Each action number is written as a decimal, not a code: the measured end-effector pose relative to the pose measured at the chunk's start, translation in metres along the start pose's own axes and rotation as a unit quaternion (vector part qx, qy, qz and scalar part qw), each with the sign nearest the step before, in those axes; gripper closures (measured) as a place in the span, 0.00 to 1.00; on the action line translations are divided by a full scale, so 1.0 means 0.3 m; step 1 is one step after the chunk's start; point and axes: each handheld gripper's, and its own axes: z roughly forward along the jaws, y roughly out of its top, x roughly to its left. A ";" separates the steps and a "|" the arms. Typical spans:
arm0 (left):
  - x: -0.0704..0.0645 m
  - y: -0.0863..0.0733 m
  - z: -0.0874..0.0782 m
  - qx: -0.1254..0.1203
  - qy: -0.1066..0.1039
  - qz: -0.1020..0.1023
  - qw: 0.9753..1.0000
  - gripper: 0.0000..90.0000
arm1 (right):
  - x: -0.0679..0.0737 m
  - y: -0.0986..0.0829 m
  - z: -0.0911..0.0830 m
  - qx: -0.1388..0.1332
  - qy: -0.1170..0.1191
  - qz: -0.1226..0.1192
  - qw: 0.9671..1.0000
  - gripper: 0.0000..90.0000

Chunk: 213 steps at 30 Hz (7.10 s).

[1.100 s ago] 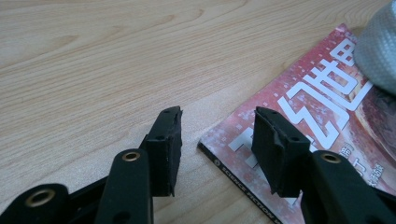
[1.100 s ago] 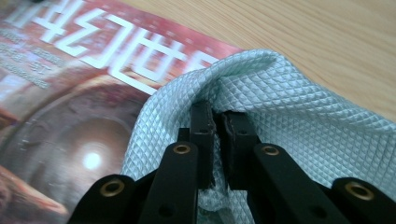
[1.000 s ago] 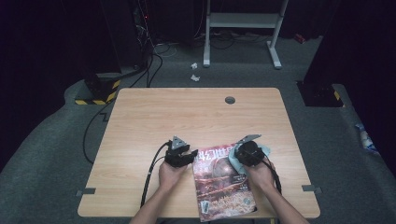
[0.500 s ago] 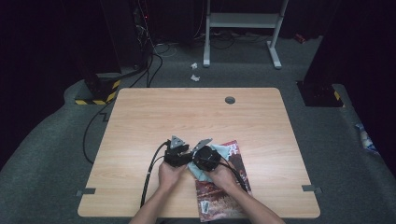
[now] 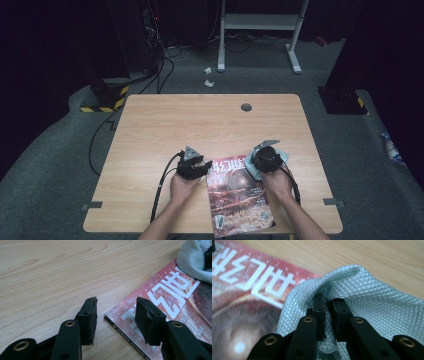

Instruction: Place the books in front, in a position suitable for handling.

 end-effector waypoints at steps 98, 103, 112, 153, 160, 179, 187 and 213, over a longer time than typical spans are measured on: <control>-0.123 0.039 -0.051 0.123 0.002 0.003 0.992 0.49 | 0.063 -0.116 -0.097 0.061 0.074 0.000 0.995 0.66; -0.063 0.084 -0.001 0.120 0.011 -0.003 0.993 0.48 | 0.051 -0.058 -0.056 0.063 0.065 0.009 0.996 0.66; 0.014 0.132 0.056 0.111 0.023 -0.020 0.993 0.47 | 0.043 0.042 0.007 0.074 0.044 0.011 0.996 0.65; -0.038 -0.070 -0.097 0.005 0.020 -0.002 1.000 0.47 | -0.042 0.204 0.022 0.140 0.075 0.106 0.982 0.55; -0.053 -0.069 -0.092 0.009 -0.010 0.019 1.000 0.50 | -0.054 0.202 0.068 0.170 0.073 0.137 0.973 0.55; -0.061 -0.070 -0.089 0.009 -0.017 0.025 1.000 0.51 | -0.051 0.212 0.072 0.172 0.095 0.164 0.967 0.64; -0.062 -0.070 -0.090 0.010 -0.016 0.025 1.000 0.51 | -0.029 0.203 0.040 0.165 0.109 0.152 0.968 0.65; -0.026 -0.065 -0.099 0.011 -0.031 -0.019 0.999 0.36 | 0.036 0.238 -0.003 0.132 0.154 0.109 0.973 0.92</control>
